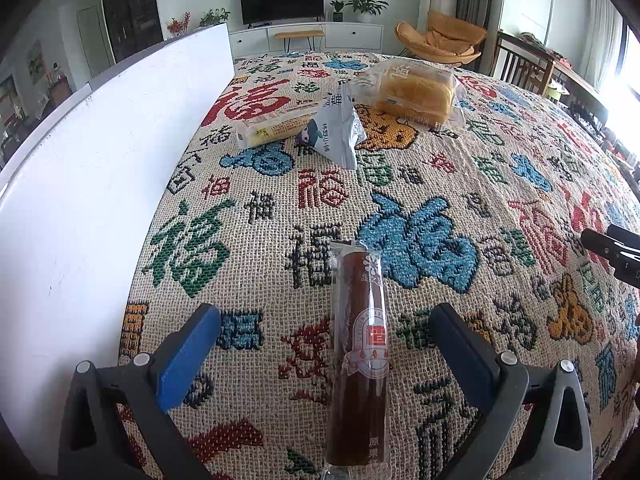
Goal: Organize snacks
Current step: 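Grasp the white foil pack with right gripper while left holds sausage pack, then lift the white foil pack with right gripper while left holds sausage pack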
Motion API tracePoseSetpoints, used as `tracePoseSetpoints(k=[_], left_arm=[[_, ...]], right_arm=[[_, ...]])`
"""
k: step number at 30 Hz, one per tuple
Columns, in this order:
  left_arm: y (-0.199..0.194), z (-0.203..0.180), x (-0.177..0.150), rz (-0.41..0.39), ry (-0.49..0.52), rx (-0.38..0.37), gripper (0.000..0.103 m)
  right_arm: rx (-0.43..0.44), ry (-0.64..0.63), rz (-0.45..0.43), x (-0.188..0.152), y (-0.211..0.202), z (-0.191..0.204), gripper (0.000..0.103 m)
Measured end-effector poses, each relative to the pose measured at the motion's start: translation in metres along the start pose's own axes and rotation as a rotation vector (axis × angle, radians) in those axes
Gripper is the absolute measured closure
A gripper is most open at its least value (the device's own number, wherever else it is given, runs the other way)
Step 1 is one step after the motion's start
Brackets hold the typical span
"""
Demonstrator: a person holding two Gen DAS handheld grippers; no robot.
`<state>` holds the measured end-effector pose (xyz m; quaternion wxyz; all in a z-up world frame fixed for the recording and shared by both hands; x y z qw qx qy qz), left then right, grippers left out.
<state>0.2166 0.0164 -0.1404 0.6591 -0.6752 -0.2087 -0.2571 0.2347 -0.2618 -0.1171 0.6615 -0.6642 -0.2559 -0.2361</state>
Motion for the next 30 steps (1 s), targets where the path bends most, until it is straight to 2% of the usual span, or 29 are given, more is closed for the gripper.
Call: tracePoseSetpoints(k=[1,3,6,9,11,14,17,21,22,23,24,30], left_arm=[[0.000,0.000,0.000,0.000,0.000,-0.001,0.000],[0.001,0.000,0.001,0.000,0.000,-0.001,0.000],[0.001,0.000,0.001,-0.001,0.000,-0.001,0.000],[0.001,0.001,0.001,-0.001,0.000,-0.001,0.000],[0.001,0.001,0.001,-0.001,0.000,-0.001,0.000],[0.001,0.001,0.001,-0.001,0.000,-0.001,0.000],[0.001,0.001,0.001,-0.001,-0.001,-0.001,0.000],[0.001,0.001,0.001,-0.001,-0.002,-0.001,0.000],[0.001,0.001,0.001,-0.002,-0.003,-0.002,0.000],[0.001,0.000,0.001,-0.002,-0.003,-0.001,0.000],[0.001,0.001,0.001,-0.002,-0.003,-0.001,0.000],[0.002,0.000,0.001,-0.002,-0.003,-0.002,0.000]], right_arm=[[0.017,-0.011,0.010,0.001,0.000,0.006,0.016],[0.129,-0.061,0.020,0.010,-0.002,0.034,0.017],[0.272,-0.167,-0.062,0.041,-0.018,0.092,0.017],[0.413,-0.268,-0.080,0.071,-0.019,0.156,0.017],[0.460,-0.337,-0.061,0.085,-0.010,0.193,0.017],[0.482,-0.429,-0.012,0.095,0.012,0.241,0.019],[0.460,-0.474,0.039,0.092,0.039,0.272,0.019],[0.426,-0.479,0.074,0.088,0.062,0.286,0.021],[0.421,-0.470,0.075,0.087,0.065,0.284,0.036],[0.403,-0.464,0.080,0.086,0.069,0.280,0.060],[0.385,-0.451,0.066,0.088,0.068,0.274,0.061],[0.421,-0.358,-0.010,0.090,0.030,0.226,0.061]])
Point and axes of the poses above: each gripper's, at about its wrist camera, not at the fingertips, and y roughly the way its jaws point, z to its left, x to its top, the point moved 9 cm from there along y, roughly the way its jaws point, and after that the axes turned 3 degrees about -z, right-handed, at the moved point
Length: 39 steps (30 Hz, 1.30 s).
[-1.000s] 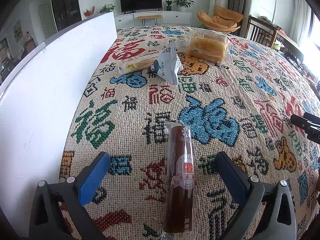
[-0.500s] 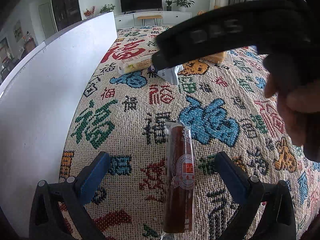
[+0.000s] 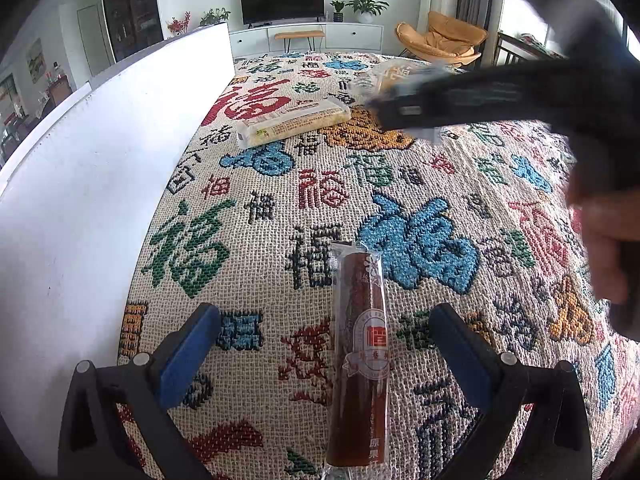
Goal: Organize snacks
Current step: 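Lift the white foil pack with right gripper while left holds sausage pack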
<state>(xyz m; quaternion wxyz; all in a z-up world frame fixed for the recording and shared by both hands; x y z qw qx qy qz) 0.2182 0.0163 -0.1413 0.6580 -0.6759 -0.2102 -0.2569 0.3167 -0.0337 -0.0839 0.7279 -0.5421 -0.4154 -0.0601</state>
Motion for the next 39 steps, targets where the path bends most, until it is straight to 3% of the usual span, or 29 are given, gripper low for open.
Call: tracePoseSetpoints(k=[3,10,12,13,15,18,20,35,39], left_arm=[[0.000,0.000,0.000,0.000,0.000,0.000,0.000],[0.001,0.001,0.000,-0.001,0.001,0.001,0.000],[0.001,0.000,0.000,-0.001,0.001,0.001,0.000],[0.001,0.001,0.000,-0.001,0.001,0.001,0.000],[-0.001,0.000,0.000,-0.001,0.001,0.001,0.000],[-0.001,-0.001,0.000,-0.002,0.001,0.001,0.000],[-0.001,-0.001,0.000,-0.001,0.002,0.001,0.000],[-0.001,0.000,0.000,-0.001,0.001,-0.006,0.000],[-0.003,0.001,-0.002,0.074,0.042,-0.088,0.000]], right_arm=[[-0.025,0.012,-0.024,-0.023,-0.039,-0.024,0.061],[-0.212,0.008,0.026,-0.111,-0.099,-0.095,0.060],[-0.232,0.041,0.041,-0.134,-0.104,-0.106,0.052],[-0.222,0.072,0.058,-0.146,-0.103,-0.110,0.039],[-0.220,0.140,0.011,-0.153,-0.106,-0.117,0.028],[-0.233,0.161,0.006,-0.155,-0.106,-0.121,0.023],[-0.265,0.179,0.016,-0.156,-0.104,-0.126,0.015],[-0.261,0.194,0.016,-0.156,-0.106,-0.128,0.014],[-0.260,0.195,0.016,-0.156,-0.106,-0.128,0.014]])
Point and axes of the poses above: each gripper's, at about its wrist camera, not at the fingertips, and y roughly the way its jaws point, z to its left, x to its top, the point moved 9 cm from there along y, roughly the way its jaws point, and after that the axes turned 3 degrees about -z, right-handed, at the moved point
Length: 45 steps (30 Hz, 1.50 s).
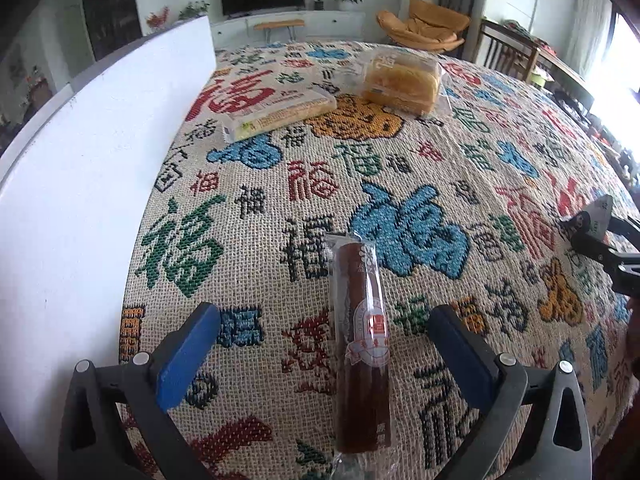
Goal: Organize snacks
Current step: 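Lift the white foil pack with right gripper while left holds sausage pack, then carry both packs over the white box and open both grippers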
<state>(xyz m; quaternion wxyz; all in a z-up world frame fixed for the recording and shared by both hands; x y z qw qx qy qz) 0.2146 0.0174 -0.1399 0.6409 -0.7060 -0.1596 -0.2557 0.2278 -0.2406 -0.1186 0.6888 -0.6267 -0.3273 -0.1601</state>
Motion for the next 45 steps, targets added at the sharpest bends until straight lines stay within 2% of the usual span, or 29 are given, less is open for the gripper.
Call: tracePoseSetpoints(k=[3,4,5,6,9,10,12,13,14,15,19,22,23,24,25,27,28,30,32,36,38,41,42,43,44,45], left_arm=[[-0.010,0.011,0.002,0.038,-0.150,-0.114,0.002],[-0.012,0.014,0.004,0.042,-0.198,-0.123,0.004],[-0.012,0.015,0.004,0.046,-0.206,-0.104,0.008],[-0.011,0.012,0.004,0.054,-0.178,-0.074,0.011],[-0.005,-0.010,-0.005,0.091,0.003,0.035,0.014],[-0.007,-0.017,-0.007,0.080,0.050,0.058,0.016],[-0.016,-0.025,-0.011,0.049,0.056,0.033,0.032],[-0.019,-0.025,-0.011,0.037,0.037,0.025,0.036],[-0.021,-0.022,-0.011,0.023,0.034,0.032,0.054],[-0.025,-0.020,-0.010,0.004,0.033,0.028,0.085],[-0.031,-0.007,-0.015,-0.019,-0.060,-0.055,0.085],[-0.036,-0.004,-0.016,-0.038,-0.102,-0.100,0.085],[-0.040,-0.005,-0.015,-0.044,-0.112,-0.119,0.085],[-0.045,-0.006,-0.014,-0.052,-0.120,-0.134,0.085],[-0.053,-0.007,-0.013,-0.065,-0.127,-0.152,0.085],[-0.072,-0.007,-0.008,-0.093,-0.143,-0.193,0.085],[-0.083,-0.005,-0.004,-0.107,-0.158,-0.214,0.085],[-0.110,0.000,0.008,-0.150,-0.191,-0.262,0.085],[-0.137,0.013,0.024,-0.198,-0.209,-0.279,0.085],[-0.184,0.073,0.053,-0.292,-0.266,-0.228,0.085],[-0.196,0.118,0.061,-0.309,-0.291,-0.134,0.085],[-0.200,0.188,0.061,-0.285,-0.340,0.022,0.084],[-0.198,0.211,0.058,-0.271,-0.364,0.082,0.073],[-0.195,0.232,0.054,-0.254,-0.390,0.134,0.061],[-0.192,0.248,0.048,-0.240,-0.415,0.177,0.031],[-0.192,0.264,0.041,-0.236,-0.440,0.221,0.017]], right_arm=[[0.001,0.001,0.000,0.000,0.000,0.000,0.013],[0.002,0.002,0.000,0.000,0.000,0.000,0.013],[0.003,0.003,-0.001,0.000,0.000,0.000,0.013],[0.003,0.002,0.000,0.000,0.000,0.000,0.013],[0.003,0.002,0.000,0.000,0.000,0.000,0.013],[0.004,0.003,0.000,0.000,0.000,-0.001,0.013],[0.005,0.004,-0.001,0.000,0.000,0.000,0.013],[0.007,0.006,-0.002,0.000,0.000,0.000,0.013],[0.009,0.009,-0.003,0.000,-0.001,-0.001,0.014],[0.010,0.015,-0.006,0.000,-0.002,-0.001,0.014],[0.041,0.025,0.015,0.000,-0.007,0.003,0.014],[0.023,-0.035,-0.003,0.010,-0.010,0.019,0.014],[0.018,-0.050,-0.007,0.013,-0.008,0.023,0.018],[0.010,-0.056,0.004,0.013,-0.005,0.026,0.030],[-0.018,-0.058,0.026,0.012,-0.001,0.026,0.052],[-0.025,-0.027,0.019,0.014,-0.003,0.026,0.055],[-0.018,-0.019,0.017,0.015,-0.006,0.029,0.063],[0.007,-0.025,0.012,0.022,-0.016,0.043,0.063],[0.062,-0.052,-0.024,0.042,-0.035,0.072,0.063],[0.245,-0.101,-0.114,0.103,-0.078,0.159,0.063],[0.362,-0.130,-0.146,0.136,-0.098,0.216,0.063],[0.497,-0.164,-0.165,0.169,-0.114,0.294,0.061],[0.541,-0.158,-0.164,0.179,-0.116,0.318,0.059],[0.588,-0.141,-0.162,0.188,-0.115,0.338,0.051],[0.612,-0.130,-0.154,0.195,-0.111,0.352,0.032],[0.600,-0.120,-0.150,0.201,-0.107,0.362,0.028]])
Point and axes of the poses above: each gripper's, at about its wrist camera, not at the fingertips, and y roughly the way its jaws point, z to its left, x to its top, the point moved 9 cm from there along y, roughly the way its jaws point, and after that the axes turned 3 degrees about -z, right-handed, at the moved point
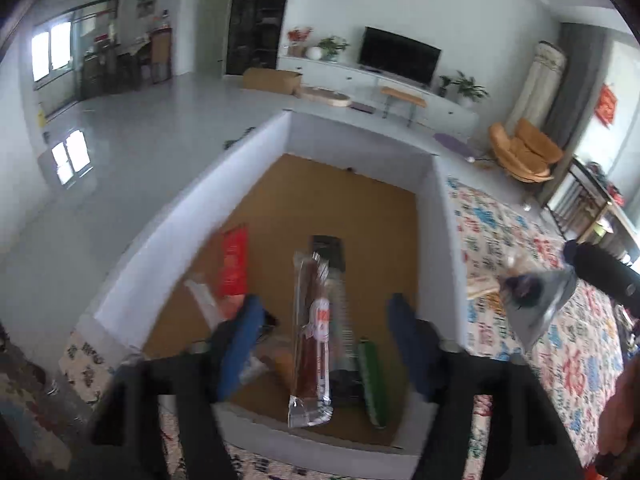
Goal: Organize snacks
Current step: 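Carry both packs over the white box and open both grippers, then return both grippers to the remaining snacks on the blanket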
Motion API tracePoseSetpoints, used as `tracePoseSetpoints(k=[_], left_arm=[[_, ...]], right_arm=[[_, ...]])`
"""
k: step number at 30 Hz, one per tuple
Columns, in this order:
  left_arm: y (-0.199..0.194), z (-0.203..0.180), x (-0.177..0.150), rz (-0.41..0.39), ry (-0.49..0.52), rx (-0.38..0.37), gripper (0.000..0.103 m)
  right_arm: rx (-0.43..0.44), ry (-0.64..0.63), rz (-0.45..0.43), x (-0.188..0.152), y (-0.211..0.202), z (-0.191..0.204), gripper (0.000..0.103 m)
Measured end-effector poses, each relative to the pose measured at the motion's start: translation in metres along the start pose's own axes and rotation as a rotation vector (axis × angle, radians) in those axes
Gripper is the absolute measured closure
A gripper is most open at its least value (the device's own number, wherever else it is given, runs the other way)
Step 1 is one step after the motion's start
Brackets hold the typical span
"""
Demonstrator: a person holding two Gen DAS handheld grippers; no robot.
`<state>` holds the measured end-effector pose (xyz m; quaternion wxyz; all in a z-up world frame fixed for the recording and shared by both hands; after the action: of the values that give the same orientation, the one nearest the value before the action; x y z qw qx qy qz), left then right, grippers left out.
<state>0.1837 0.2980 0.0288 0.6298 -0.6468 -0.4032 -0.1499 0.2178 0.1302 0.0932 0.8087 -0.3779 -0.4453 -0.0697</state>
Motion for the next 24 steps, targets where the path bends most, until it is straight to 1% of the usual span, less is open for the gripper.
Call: tracePoseSetpoints(k=[2,4,5,7,9,10,12,13,14,15,16,17,18,20,22,24], left_arm=[[-0.003,0.023,-0.008,-0.021,-0.030,0.054,0.016],[-0.007,0.028,-0.021,-0.023,-0.050,0.042,0.016],[-0.010,0.024,-0.028,-0.028,-0.052,0.027,0.016],[-0.013,0.003,-0.041,-0.029,-0.023,-0.007,0.016],[-0.018,-0.037,-0.056,-0.019,0.035,-0.082,0.016],[-0.021,-0.065,-0.065,-0.009,0.071,-0.139,0.015],[-0.027,-0.126,-0.086,0.025,0.166,-0.264,0.014],[-0.029,-0.154,-0.098,0.045,0.215,-0.317,0.013],[-0.029,-0.181,-0.110,0.066,0.260,-0.360,0.009],[-0.026,-0.209,-0.122,0.088,0.304,-0.402,0.005],[-0.021,-0.230,-0.134,0.105,0.340,-0.426,0.005],[-0.011,-0.251,-0.147,0.122,0.382,-0.433,0.005],[0.002,-0.268,-0.160,0.140,0.417,-0.423,0.005],[0.031,-0.292,-0.177,0.170,0.456,-0.380,0.005],[0.057,-0.303,-0.188,0.174,0.476,-0.318,0.005],[0.083,-0.303,-0.191,0.162,0.500,-0.252,0.005]], right_arm=[[-0.058,0.013,-0.024,0.009,0.007,-0.005,0.028],[-0.091,0.021,-0.044,0.005,0.000,-0.021,0.028],[-0.108,0.022,-0.047,-0.003,-0.005,-0.033,0.025],[-0.183,0.007,-0.020,-0.031,-0.012,-0.067,0.023],[-0.296,-0.021,0.054,-0.073,-0.015,-0.115,0.023],[-0.358,-0.028,0.103,-0.100,-0.019,-0.144,0.023],[-0.458,-0.014,0.174,-0.142,-0.034,-0.197,0.023],[-0.500,0.002,0.190,-0.159,-0.046,-0.220,0.023],[-0.534,0.023,0.191,-0.172,-0.061,-0.241,0.023],[-0.559,0.047,0.178,-0.181,-0.076,-0.258,0.023],[-0.583,0.074,0.158,-0.188,-0.092,-0.273,0.023],[-0.604,0.094,0.143,-0.192,-0.106,-0.285,0.023],[-0.628,0.116,0.132,-0.197,-0.117,-0.298,0.023],[-0.658,0.163,0.123,-0.209,-0.131,-0.318,0.023],[-0.663,0.201,0.119,-0.218,-0.138,-0.329,0.023],[-0.669,0.216,0.113,-0.233,-0.137,-0.336,0.021]])
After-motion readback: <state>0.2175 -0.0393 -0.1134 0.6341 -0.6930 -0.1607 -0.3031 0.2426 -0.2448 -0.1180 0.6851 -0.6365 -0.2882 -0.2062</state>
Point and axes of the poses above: each gripper's, at about its wrist camera, not at the fingertips, and y roughly the way its jaws point, z to its left, x to its top, the point moved 9 cm from there along y, roughly the way its jaws point, and after that the axes turned 3 degrees about -z, right-handed, at the moved point
